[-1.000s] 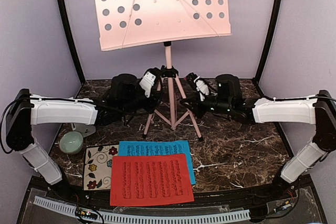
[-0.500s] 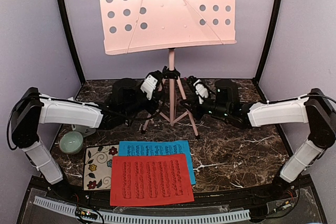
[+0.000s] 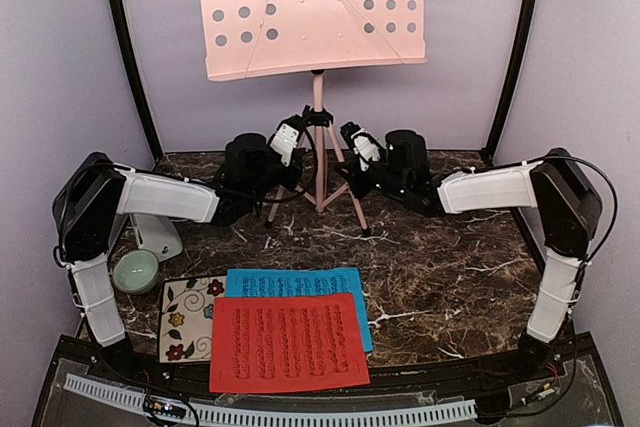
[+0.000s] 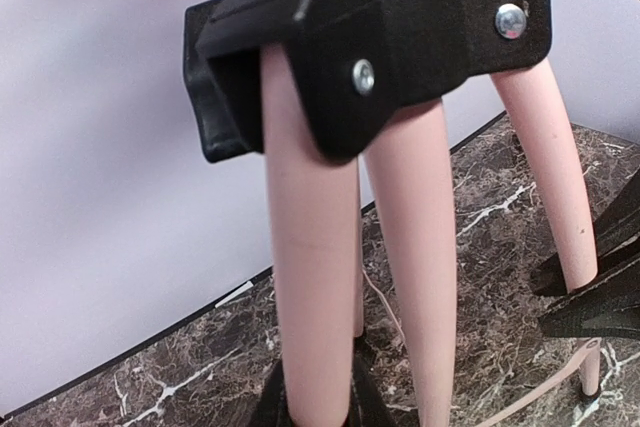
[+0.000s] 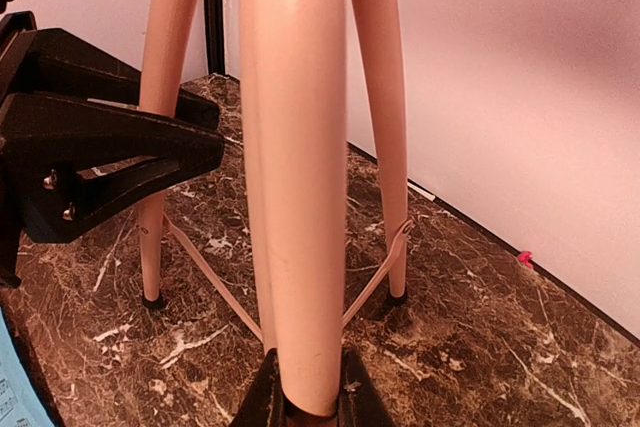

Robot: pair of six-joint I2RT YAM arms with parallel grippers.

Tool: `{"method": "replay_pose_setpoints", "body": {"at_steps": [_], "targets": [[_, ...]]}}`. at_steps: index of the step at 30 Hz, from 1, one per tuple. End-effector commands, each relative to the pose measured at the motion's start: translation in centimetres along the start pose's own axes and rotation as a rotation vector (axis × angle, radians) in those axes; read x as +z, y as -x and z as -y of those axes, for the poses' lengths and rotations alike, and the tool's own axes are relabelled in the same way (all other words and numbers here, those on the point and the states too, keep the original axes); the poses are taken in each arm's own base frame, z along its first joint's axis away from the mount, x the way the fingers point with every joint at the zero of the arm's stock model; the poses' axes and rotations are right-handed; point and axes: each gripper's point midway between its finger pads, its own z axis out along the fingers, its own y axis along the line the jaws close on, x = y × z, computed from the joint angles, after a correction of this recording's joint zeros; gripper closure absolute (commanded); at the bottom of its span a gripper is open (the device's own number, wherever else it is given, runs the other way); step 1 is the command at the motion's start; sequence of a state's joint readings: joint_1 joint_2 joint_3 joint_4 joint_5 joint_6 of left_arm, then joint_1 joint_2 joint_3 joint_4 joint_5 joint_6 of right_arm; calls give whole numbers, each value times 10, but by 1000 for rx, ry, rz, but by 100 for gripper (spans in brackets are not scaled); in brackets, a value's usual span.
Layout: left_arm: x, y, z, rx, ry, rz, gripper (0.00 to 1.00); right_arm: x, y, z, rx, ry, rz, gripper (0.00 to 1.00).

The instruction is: Set up the instrument practice props

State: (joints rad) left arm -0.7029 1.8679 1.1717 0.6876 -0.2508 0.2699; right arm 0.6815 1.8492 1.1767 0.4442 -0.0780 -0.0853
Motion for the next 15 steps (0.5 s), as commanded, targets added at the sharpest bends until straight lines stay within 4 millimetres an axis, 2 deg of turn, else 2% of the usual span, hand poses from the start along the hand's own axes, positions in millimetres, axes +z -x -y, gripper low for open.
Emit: {"method": "replay_pose_setpoints", "body": {"at_steps": [1, 8, 14, 15], "targets": [[-2, 34, -72, 25, 207, 72, 100, -14, 16, 100, 70, -303, 24, 100], [-19, 26, -67, 27, 133, 11, 100, -28, 8, 84, 120, -229, -32, 100], [-37, 14, -58, 43, 67, -43, 100, -51, -16, 77, 143, -226, -118, 100], [-39, 12, -65, 42, 74, -53, 100, -55, -18, 77, 144, -230, -126, 100]]}}
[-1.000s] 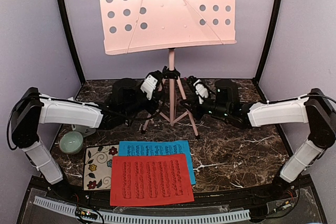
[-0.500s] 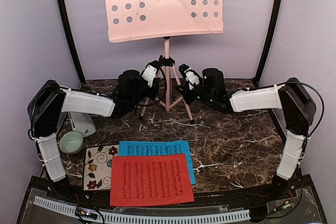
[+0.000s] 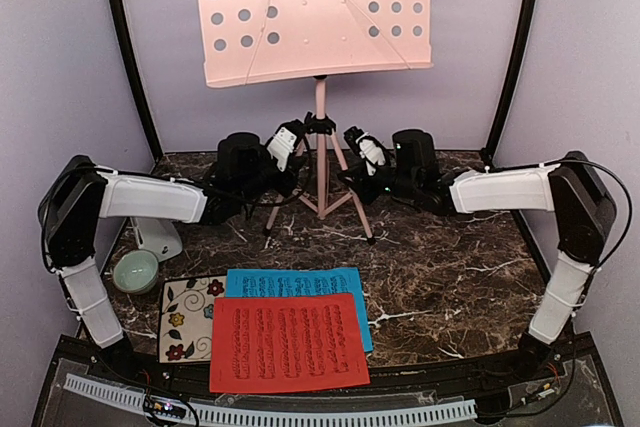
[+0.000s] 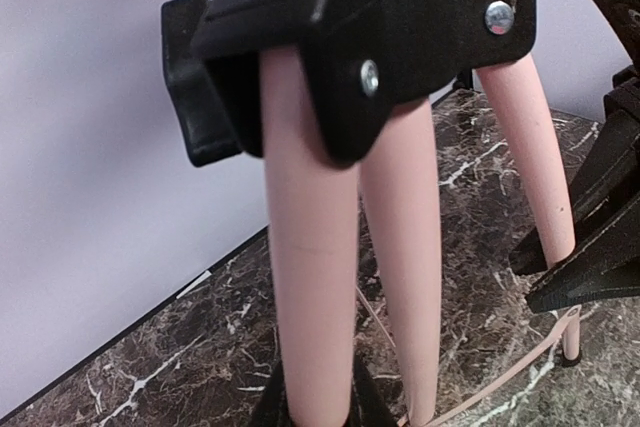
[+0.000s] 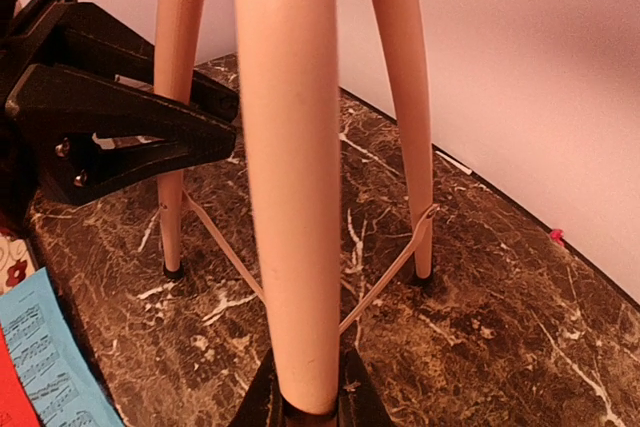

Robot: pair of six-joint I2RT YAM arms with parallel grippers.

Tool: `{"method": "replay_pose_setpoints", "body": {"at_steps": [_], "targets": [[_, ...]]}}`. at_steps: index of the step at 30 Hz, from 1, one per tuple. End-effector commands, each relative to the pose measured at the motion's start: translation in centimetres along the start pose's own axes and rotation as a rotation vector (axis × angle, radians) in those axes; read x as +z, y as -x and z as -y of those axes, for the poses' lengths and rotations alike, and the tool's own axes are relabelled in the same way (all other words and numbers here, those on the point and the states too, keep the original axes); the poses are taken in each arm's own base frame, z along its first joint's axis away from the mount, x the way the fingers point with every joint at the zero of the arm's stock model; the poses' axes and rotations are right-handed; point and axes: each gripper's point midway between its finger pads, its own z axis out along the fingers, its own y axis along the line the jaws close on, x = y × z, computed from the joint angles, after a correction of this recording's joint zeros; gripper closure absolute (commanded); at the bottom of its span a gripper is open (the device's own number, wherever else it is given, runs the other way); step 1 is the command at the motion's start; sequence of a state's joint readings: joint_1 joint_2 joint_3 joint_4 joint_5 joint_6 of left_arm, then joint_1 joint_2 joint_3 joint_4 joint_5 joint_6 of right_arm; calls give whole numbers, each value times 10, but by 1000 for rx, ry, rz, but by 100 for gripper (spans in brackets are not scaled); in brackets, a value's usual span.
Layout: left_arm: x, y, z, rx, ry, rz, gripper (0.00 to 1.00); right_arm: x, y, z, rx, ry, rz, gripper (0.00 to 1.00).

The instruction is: Set up the instrument practice props

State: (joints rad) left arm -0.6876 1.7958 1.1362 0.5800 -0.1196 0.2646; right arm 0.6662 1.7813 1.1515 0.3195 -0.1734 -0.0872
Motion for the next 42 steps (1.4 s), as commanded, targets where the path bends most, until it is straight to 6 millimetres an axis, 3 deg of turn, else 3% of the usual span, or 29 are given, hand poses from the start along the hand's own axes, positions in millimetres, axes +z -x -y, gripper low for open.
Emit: {"method": "replay_pose_setpoints", "body": {"at_steps": [1, 5, 11, 17, 23, 26, 31, 38, 42], "targets": [[-36, 9, -79, 31, 213, -27, 100, -47, -15, 84, 147, -320, -57, 100], [-43, -4, -82, 42, 218, -60, 100, -57, -28, 86, 152, -339, -93, 100], [-57, -20, -86, 27, 228, -99, 100, -68, -64, 78, 196, -340, -161, 100], [-69, -29, -84, 30, 222, -128, 100, -91, -69, 77, 211, -368, -169, 100], [-71, -44, -84, 23, 219, -161, 100, -95, -90, 74, 239, -364, -202, 100], [-63, -45, -77, -6, 184, -143, 100, -90, -88, 73, 260, -345, -174, 100], [-32, -35, -77, -23, 168, -117, 100, -65, -69, 80, 264, -328, -115, 100], [5, -13, -94, 34, 240, -54, 100, -29, -38, 104, 201, -364, -63, 100], [30, -15, -98, 67, 234, -78, 100, -11, -14, 120, 171, -379, -35, 100]]}}
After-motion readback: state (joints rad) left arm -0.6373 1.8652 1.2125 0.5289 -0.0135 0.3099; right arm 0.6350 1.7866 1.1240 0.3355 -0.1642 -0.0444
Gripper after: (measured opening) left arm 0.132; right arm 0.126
